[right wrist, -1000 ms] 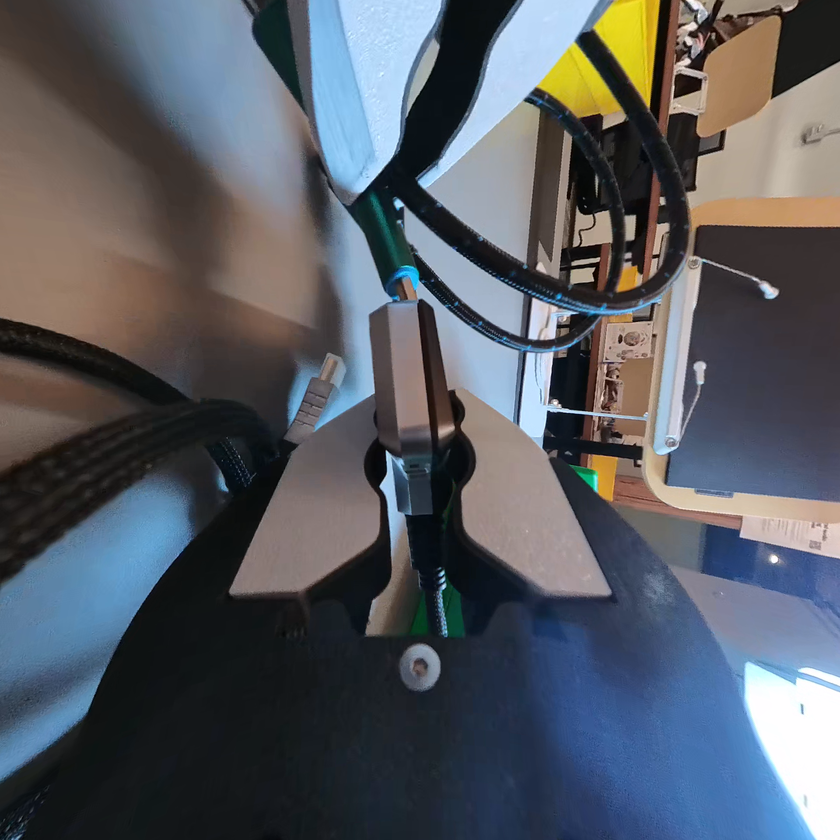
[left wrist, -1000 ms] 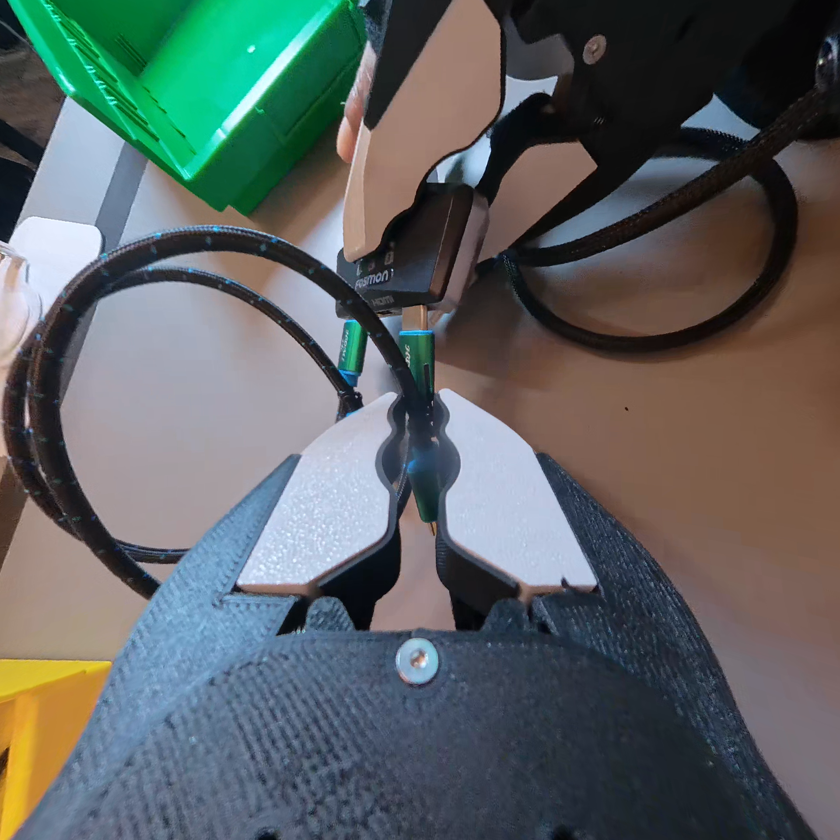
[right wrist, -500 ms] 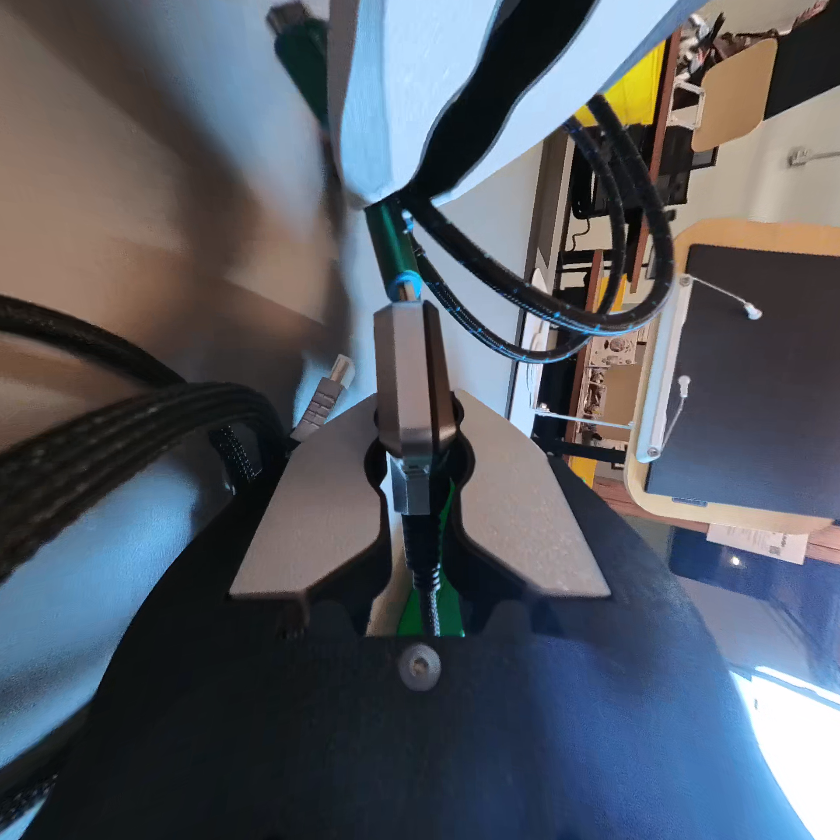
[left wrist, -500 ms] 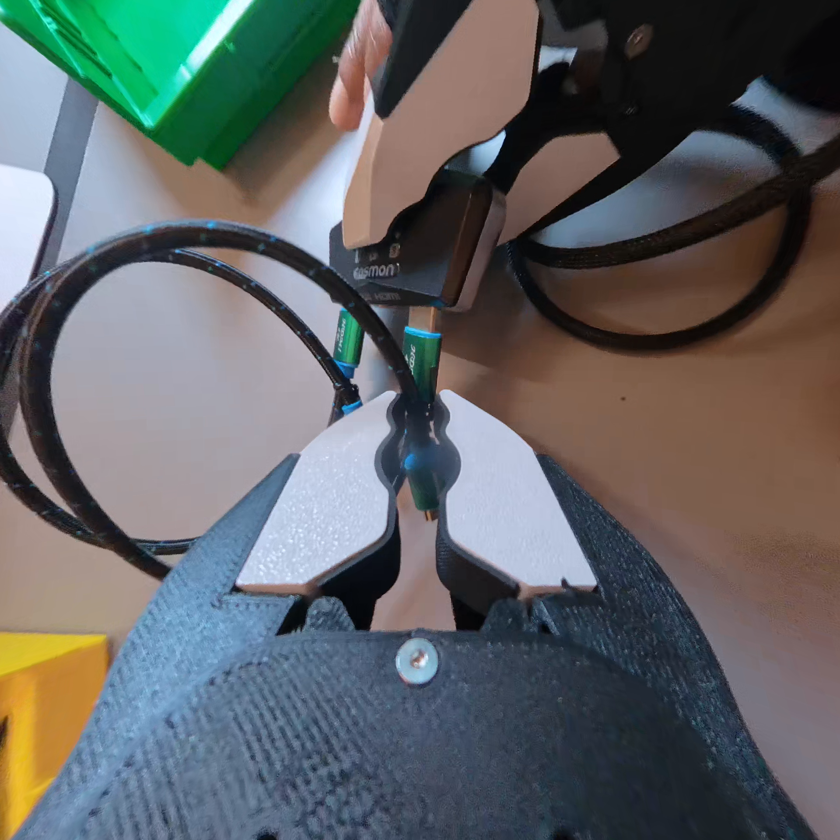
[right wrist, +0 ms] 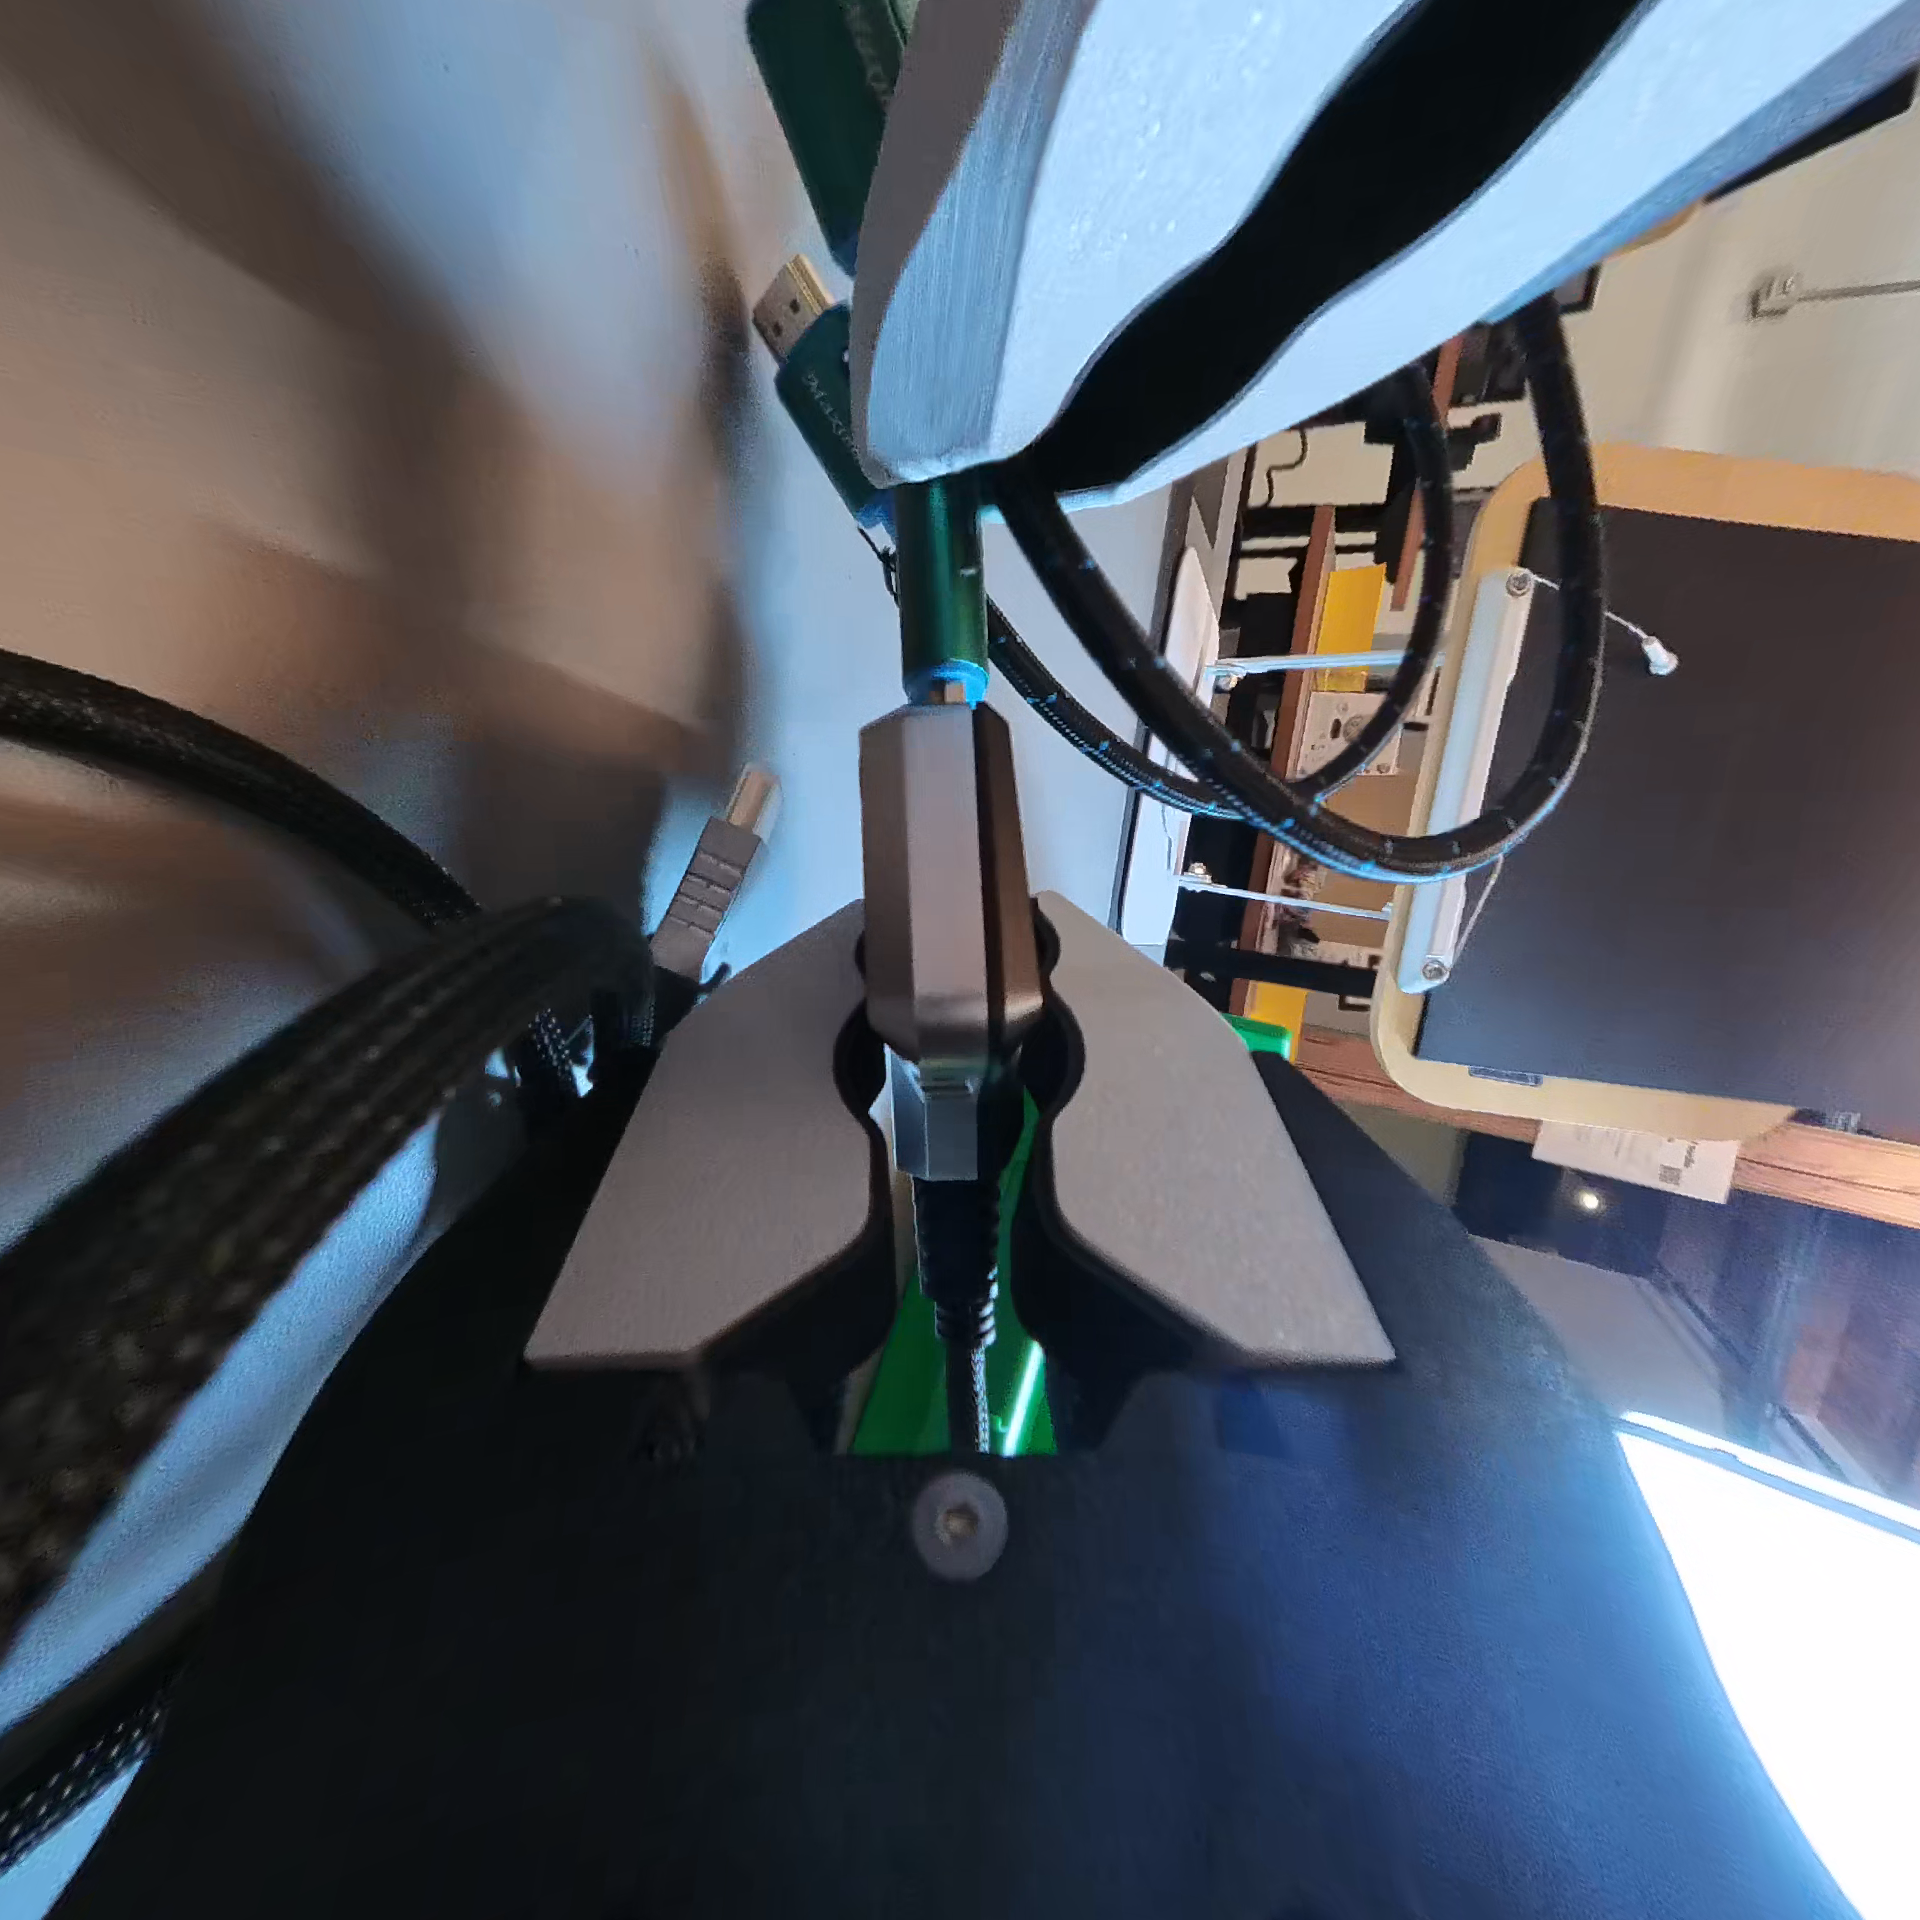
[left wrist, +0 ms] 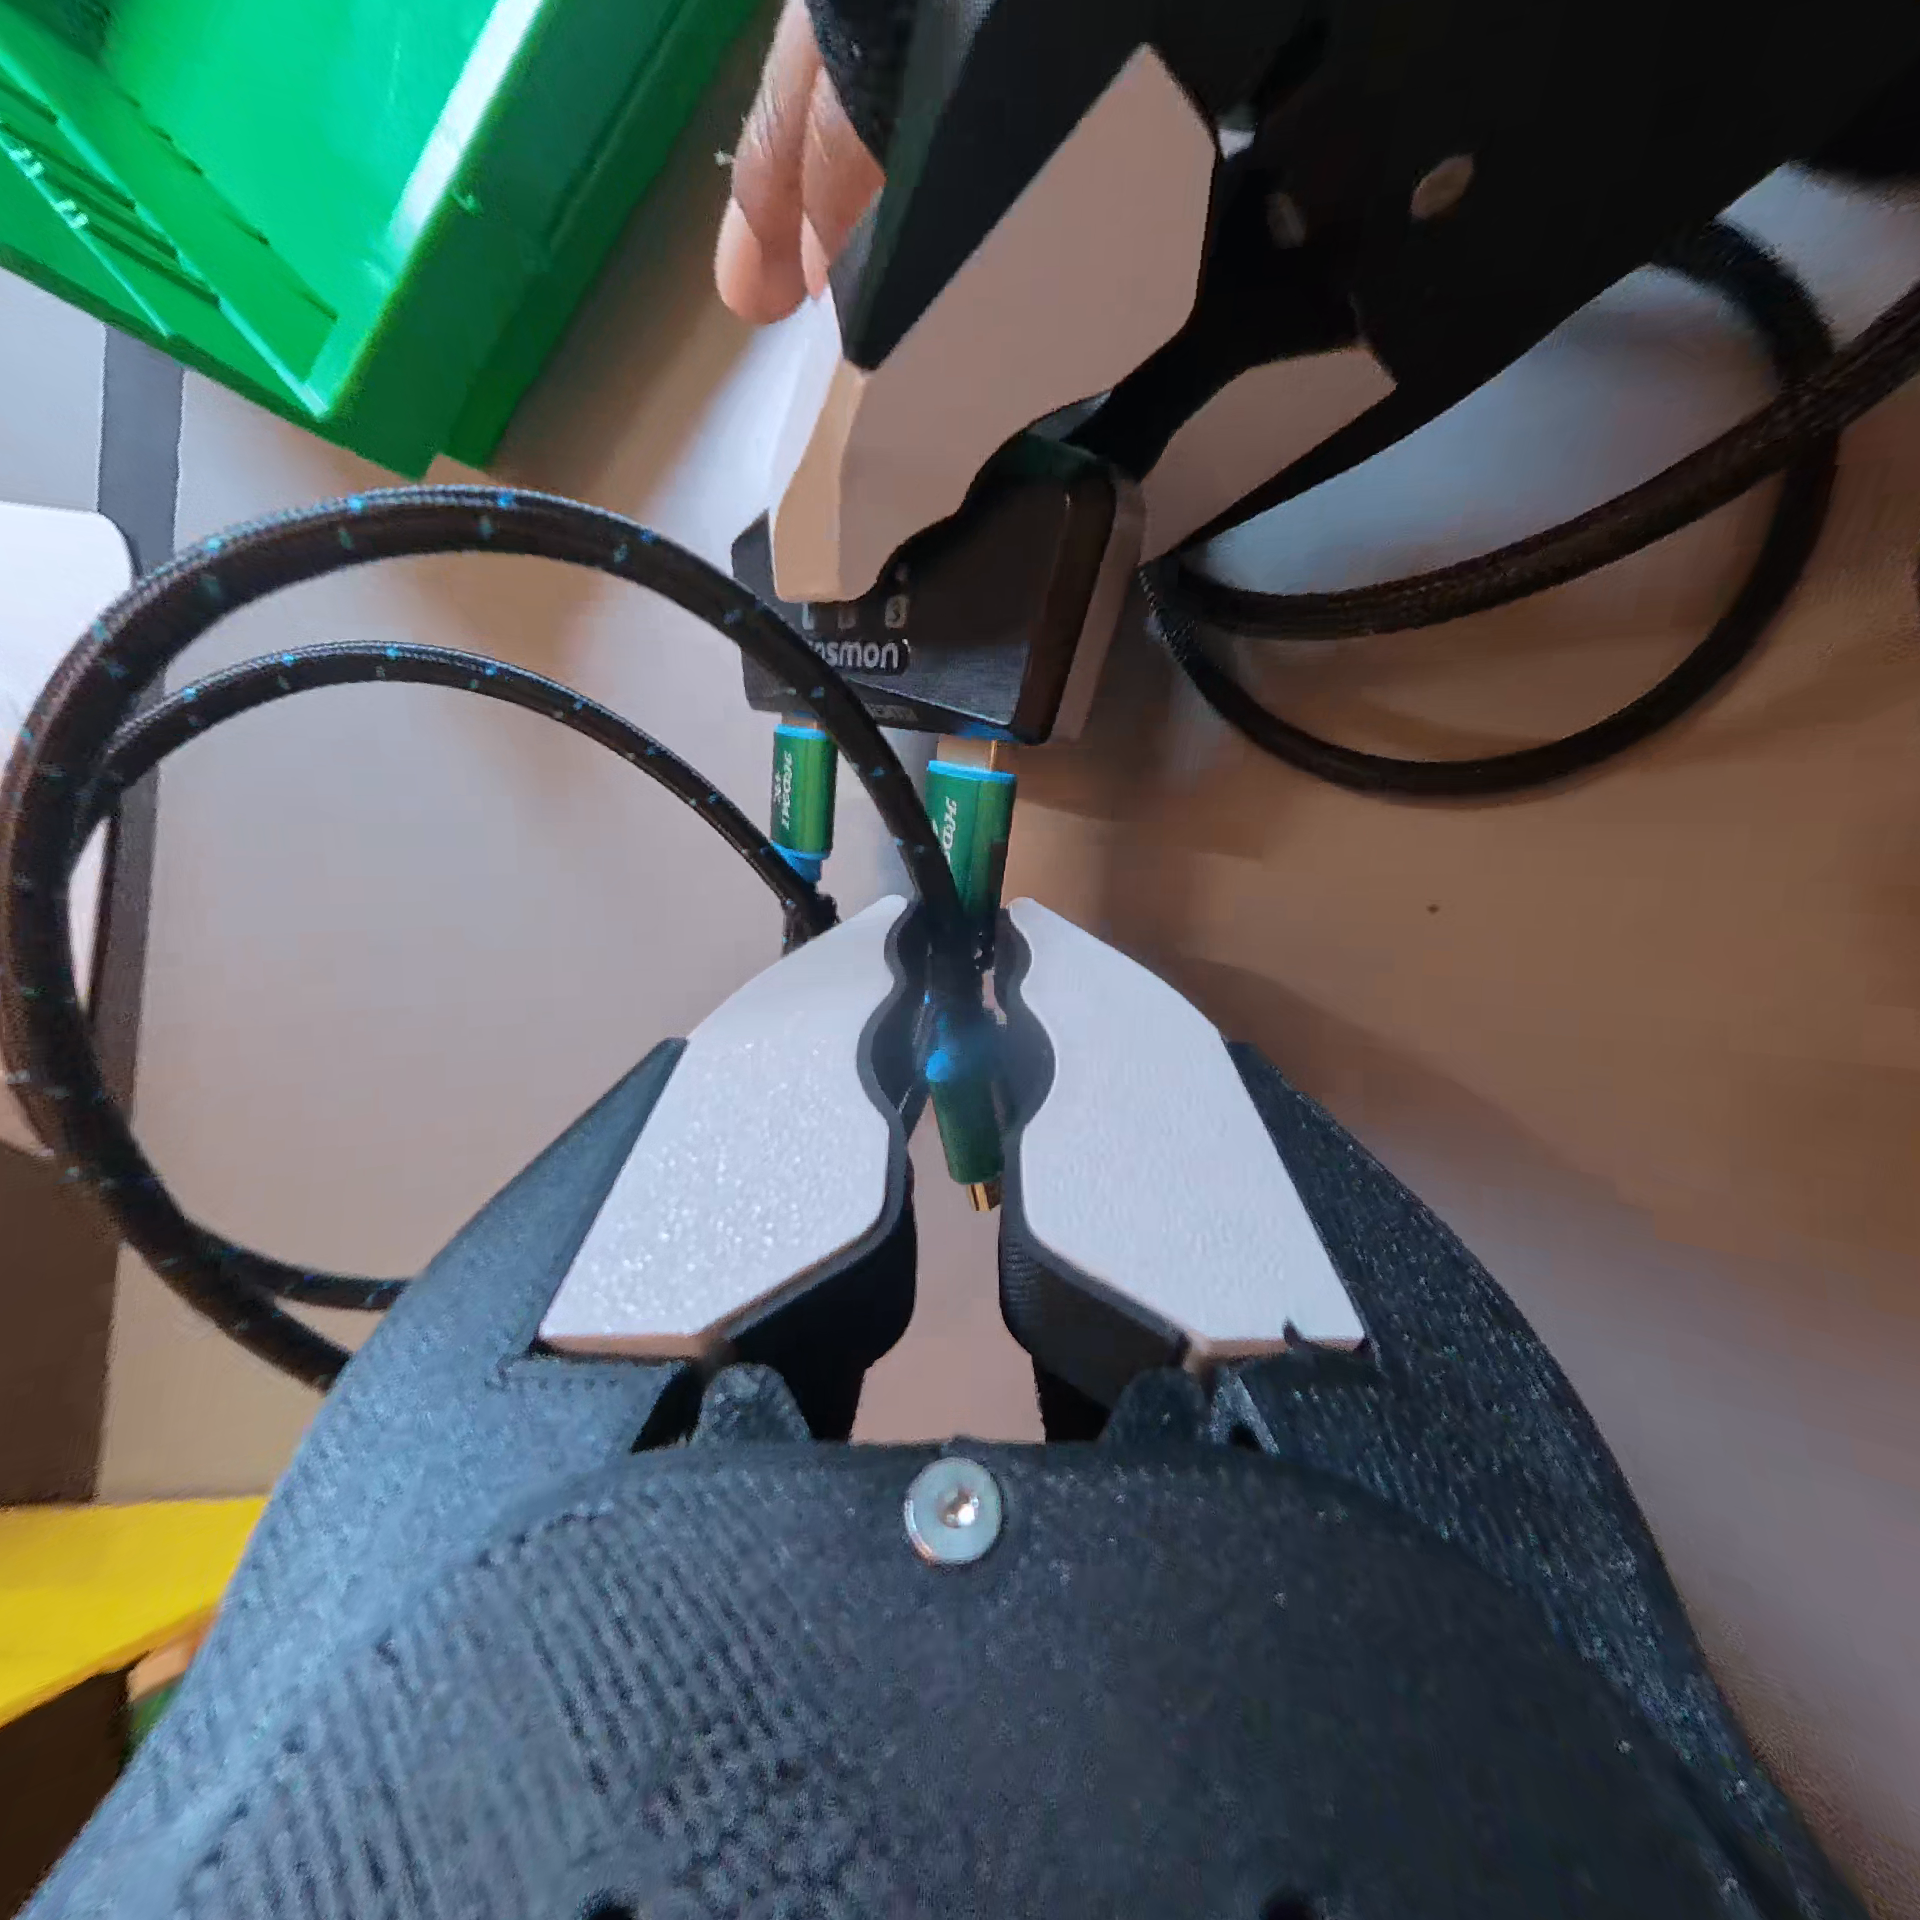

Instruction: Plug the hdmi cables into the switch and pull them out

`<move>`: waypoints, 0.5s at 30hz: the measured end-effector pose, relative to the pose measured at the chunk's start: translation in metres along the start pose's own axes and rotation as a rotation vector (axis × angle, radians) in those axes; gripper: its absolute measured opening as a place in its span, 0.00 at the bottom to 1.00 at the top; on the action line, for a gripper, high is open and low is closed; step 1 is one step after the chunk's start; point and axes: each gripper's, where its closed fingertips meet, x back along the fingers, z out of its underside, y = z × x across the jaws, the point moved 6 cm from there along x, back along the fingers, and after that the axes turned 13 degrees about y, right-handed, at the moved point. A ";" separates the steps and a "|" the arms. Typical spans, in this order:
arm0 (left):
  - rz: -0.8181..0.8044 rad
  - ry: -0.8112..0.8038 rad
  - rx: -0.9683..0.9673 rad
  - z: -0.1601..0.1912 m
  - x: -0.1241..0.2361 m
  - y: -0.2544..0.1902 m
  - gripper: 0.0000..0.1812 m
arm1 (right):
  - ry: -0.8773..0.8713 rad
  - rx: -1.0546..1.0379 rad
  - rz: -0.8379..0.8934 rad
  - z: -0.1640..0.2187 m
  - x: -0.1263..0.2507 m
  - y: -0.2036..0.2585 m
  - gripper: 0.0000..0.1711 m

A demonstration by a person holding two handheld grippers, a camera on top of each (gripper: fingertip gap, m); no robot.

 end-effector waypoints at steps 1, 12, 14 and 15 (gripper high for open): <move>0.020 -0.031 0.005 -0.001 0.001 0.000 0.06 | -0.009 -0.012 -0.007 0.000 0.001 0.000 0.12; -0.065 -0.397 0.005 -0.005 0.032 0.004 0.10 | -0.053 -0.103 0.014 0.000 0.018 -0.029 0.13; -0.221 -0.466 0.008 -0.001 0.047 0.011 0.14 | -0.043 -0.138 0.027 0.010 0.020 -0.038 0.13; -0.287 -0.498 0.029 0.003 0.056 0.015 0.13 | -0.033 -0.167 0.032 0.019 0.020 -0.043 0.13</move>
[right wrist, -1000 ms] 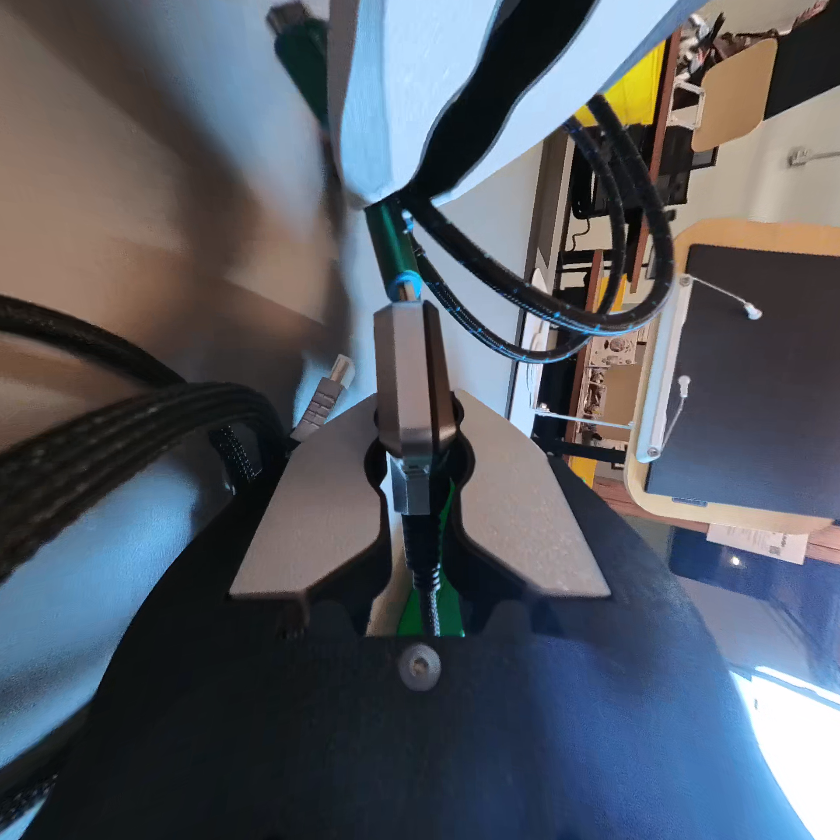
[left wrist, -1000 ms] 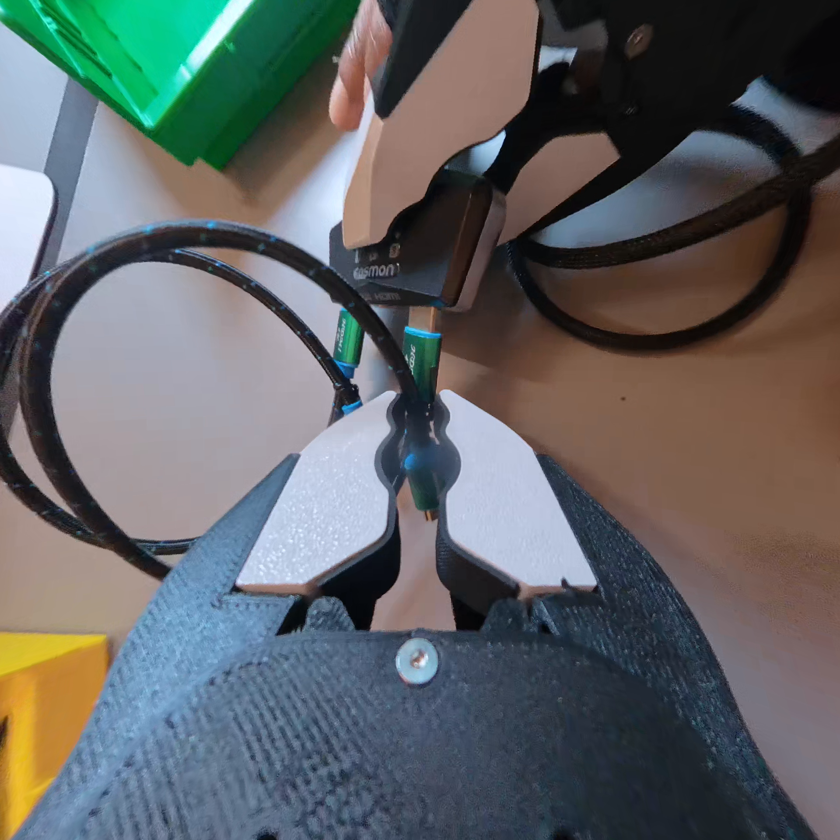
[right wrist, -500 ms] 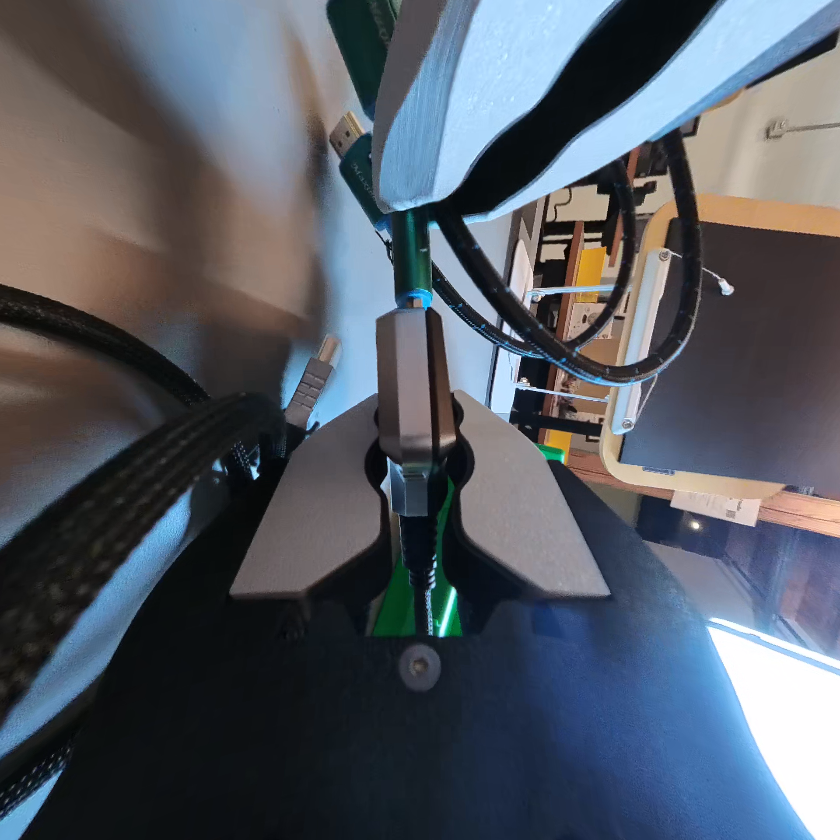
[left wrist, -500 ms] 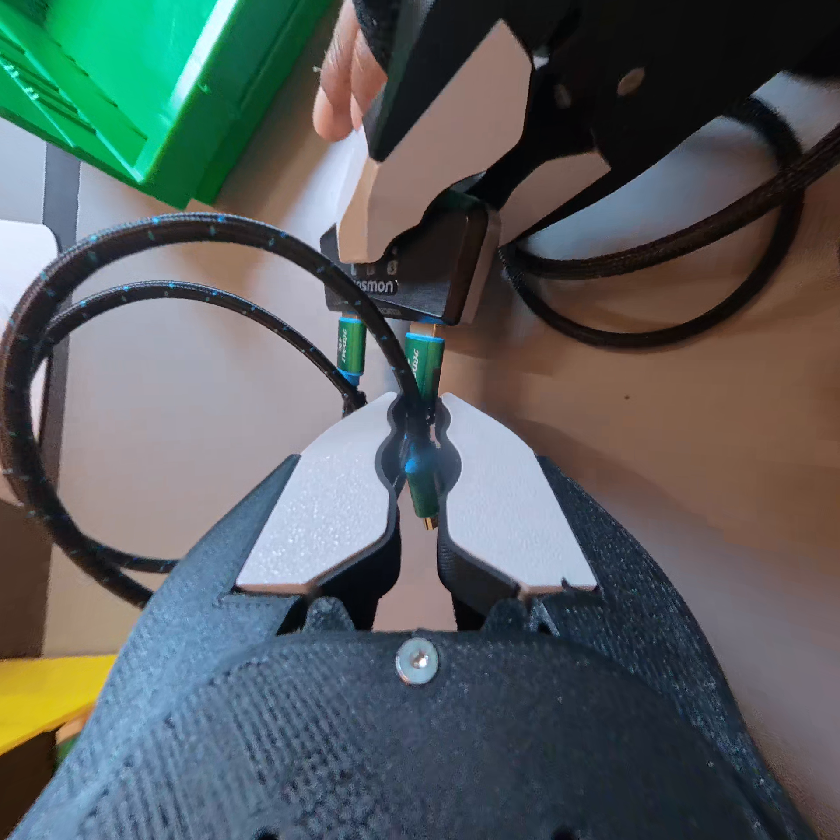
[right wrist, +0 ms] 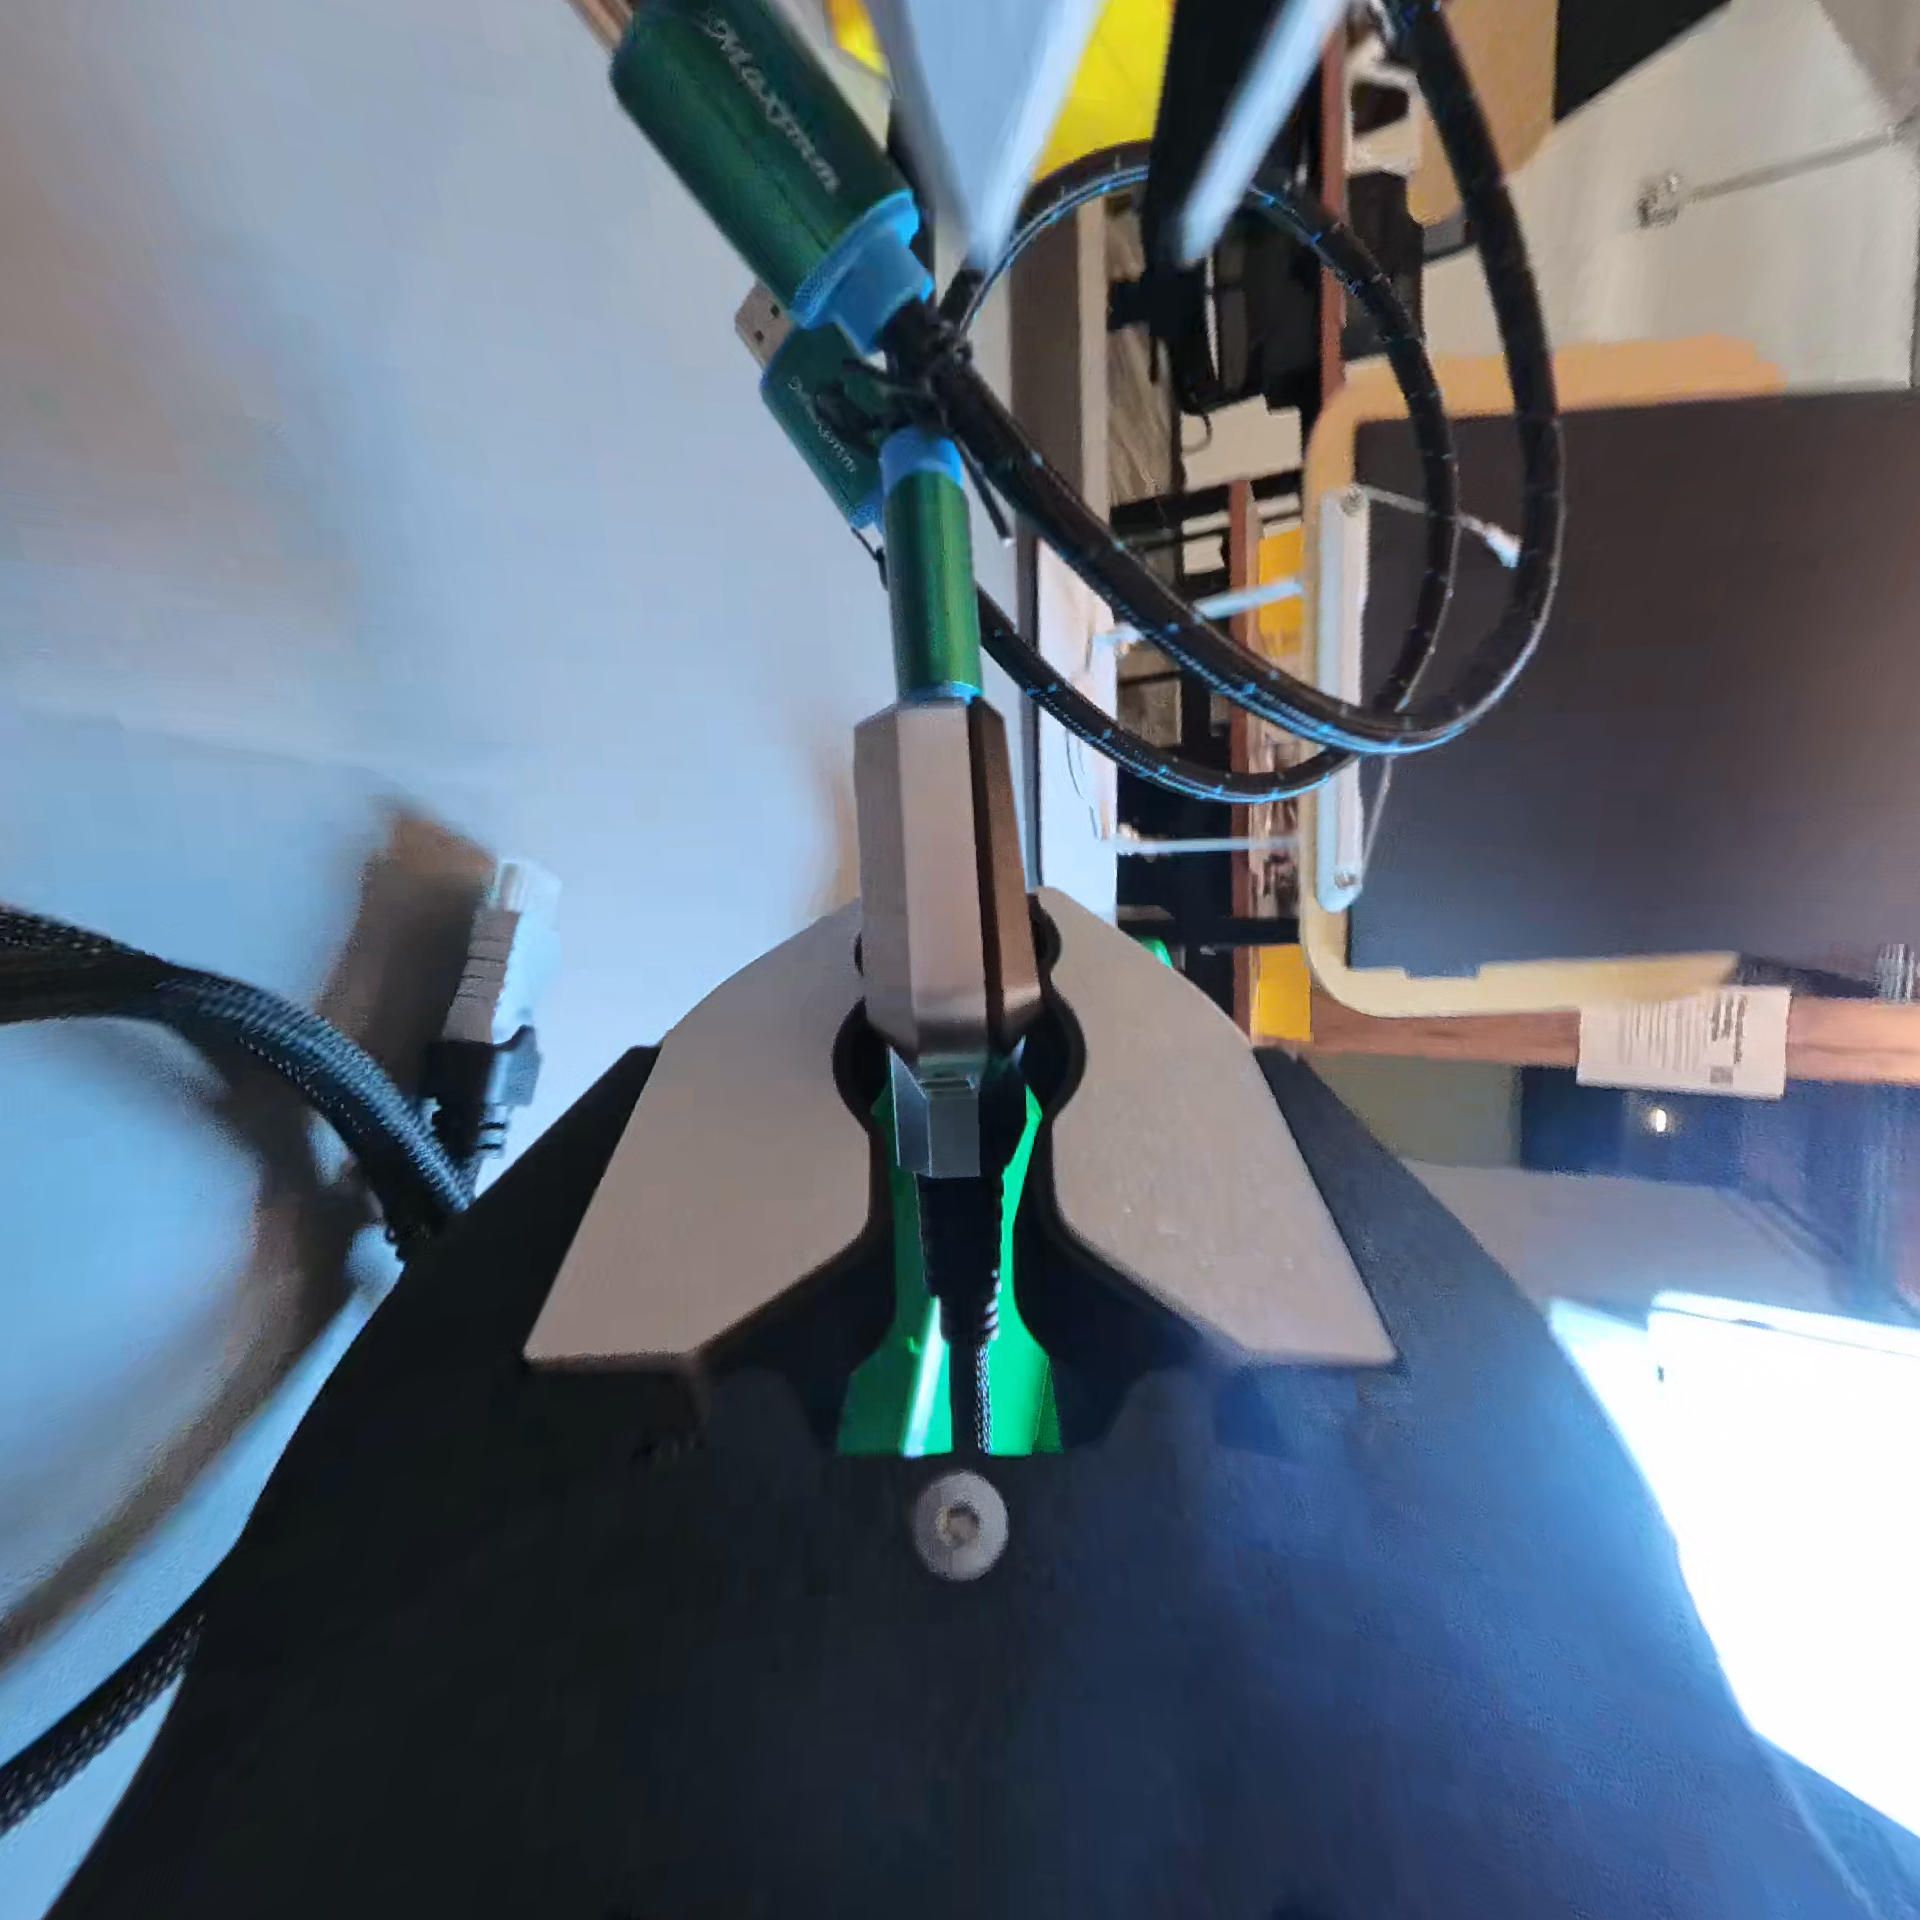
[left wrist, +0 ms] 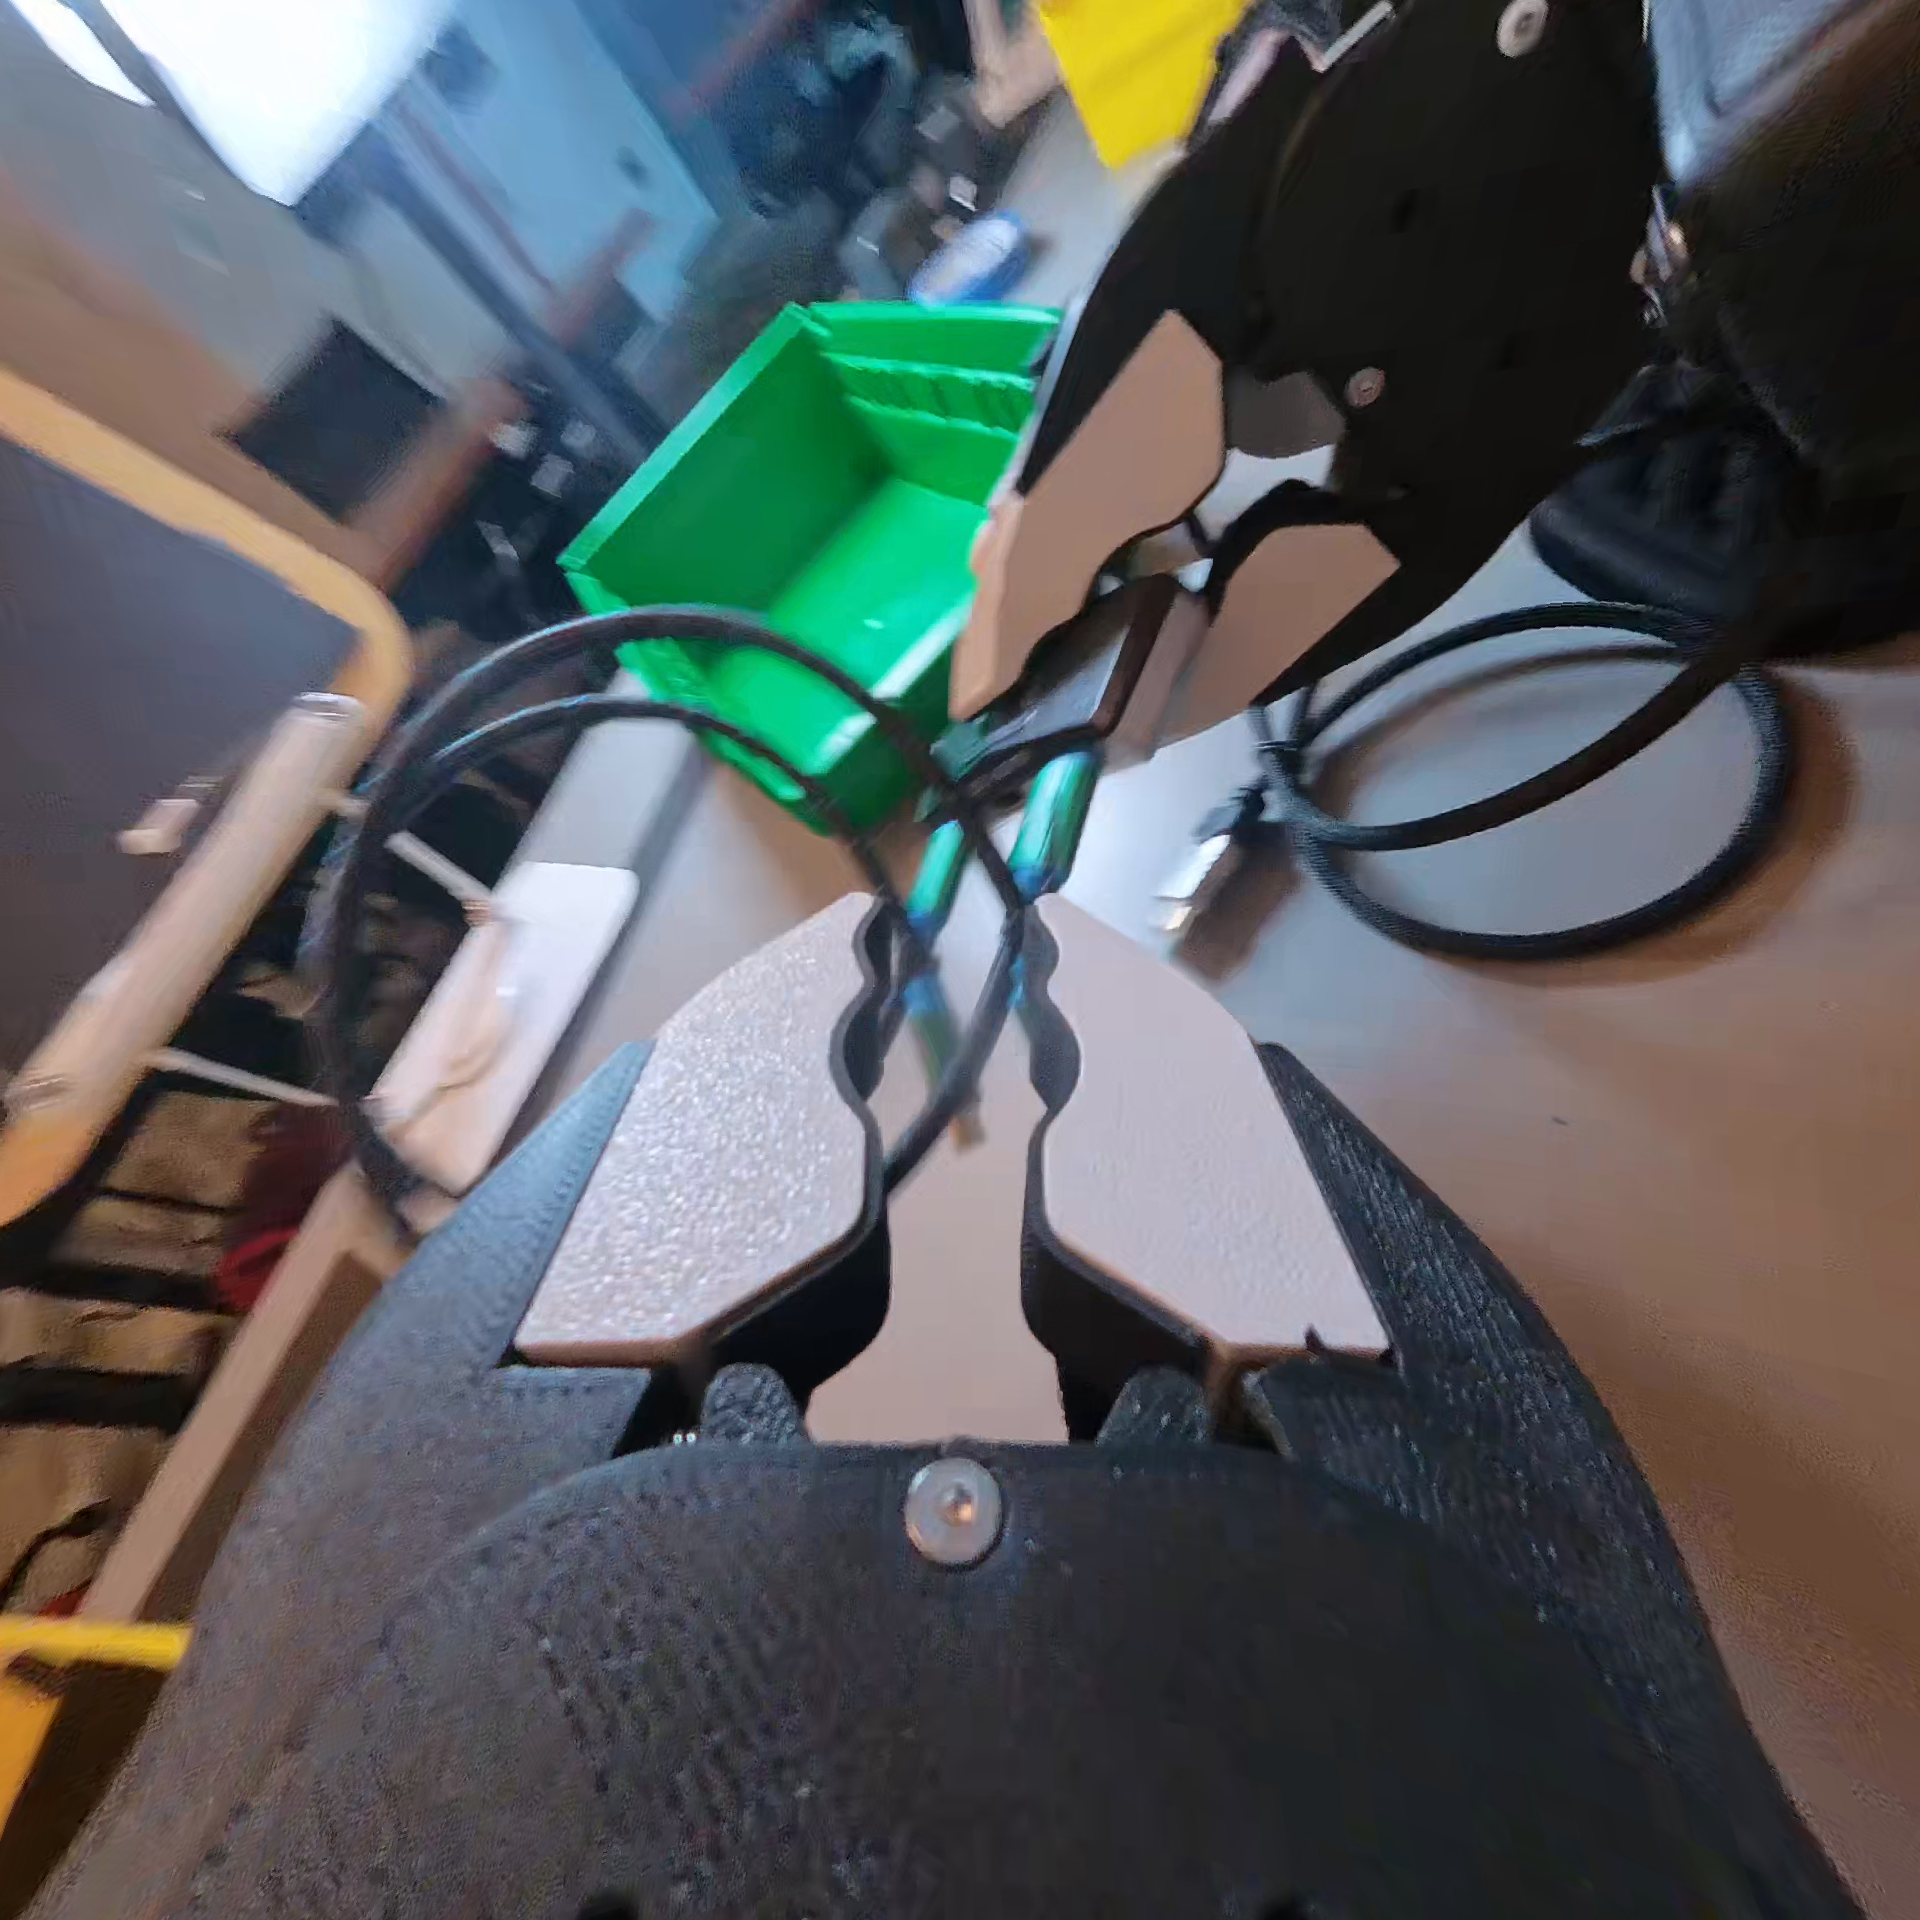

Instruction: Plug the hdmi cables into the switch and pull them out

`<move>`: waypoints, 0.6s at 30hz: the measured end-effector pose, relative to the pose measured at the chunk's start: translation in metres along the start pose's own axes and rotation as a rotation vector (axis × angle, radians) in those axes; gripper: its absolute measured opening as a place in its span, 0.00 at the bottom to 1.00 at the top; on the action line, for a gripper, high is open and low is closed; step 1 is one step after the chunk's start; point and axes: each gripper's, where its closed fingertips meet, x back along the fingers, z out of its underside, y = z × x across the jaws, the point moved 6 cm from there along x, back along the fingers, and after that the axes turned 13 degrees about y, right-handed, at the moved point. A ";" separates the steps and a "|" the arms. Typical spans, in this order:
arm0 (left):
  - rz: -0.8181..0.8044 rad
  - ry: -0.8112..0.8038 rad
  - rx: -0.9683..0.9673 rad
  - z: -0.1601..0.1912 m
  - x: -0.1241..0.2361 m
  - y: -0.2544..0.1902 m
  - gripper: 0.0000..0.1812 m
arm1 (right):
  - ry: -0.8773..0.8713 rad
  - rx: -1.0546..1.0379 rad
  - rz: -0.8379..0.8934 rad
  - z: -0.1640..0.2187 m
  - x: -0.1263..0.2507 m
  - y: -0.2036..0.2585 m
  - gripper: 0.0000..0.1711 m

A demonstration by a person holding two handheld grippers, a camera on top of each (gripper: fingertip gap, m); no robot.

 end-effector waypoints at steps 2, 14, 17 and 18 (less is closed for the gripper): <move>-0.103 -0.008 0.024 0.007 0.012 0.013 0.13 | 0.022 -0.079 0.029 0.017 0.003 -0.018 0.13; -0.217 0.137 0.159 0.075 -0.005 0.044 0.12 | -0.114 -0.558 0.235 0.065 0.020 -0.222 0.13; -0.210 0.146 0.171 0.079 -0.007 0.042 0.13 | -0.144 -0.605 0.303 0.073 0.003 -0.276 0.13; -0.207 0.150 0.177 0.081 -0.007 0.042 0.13 | -0.167 -0.615 0.331 0.075 -0.002 -0.292 0.13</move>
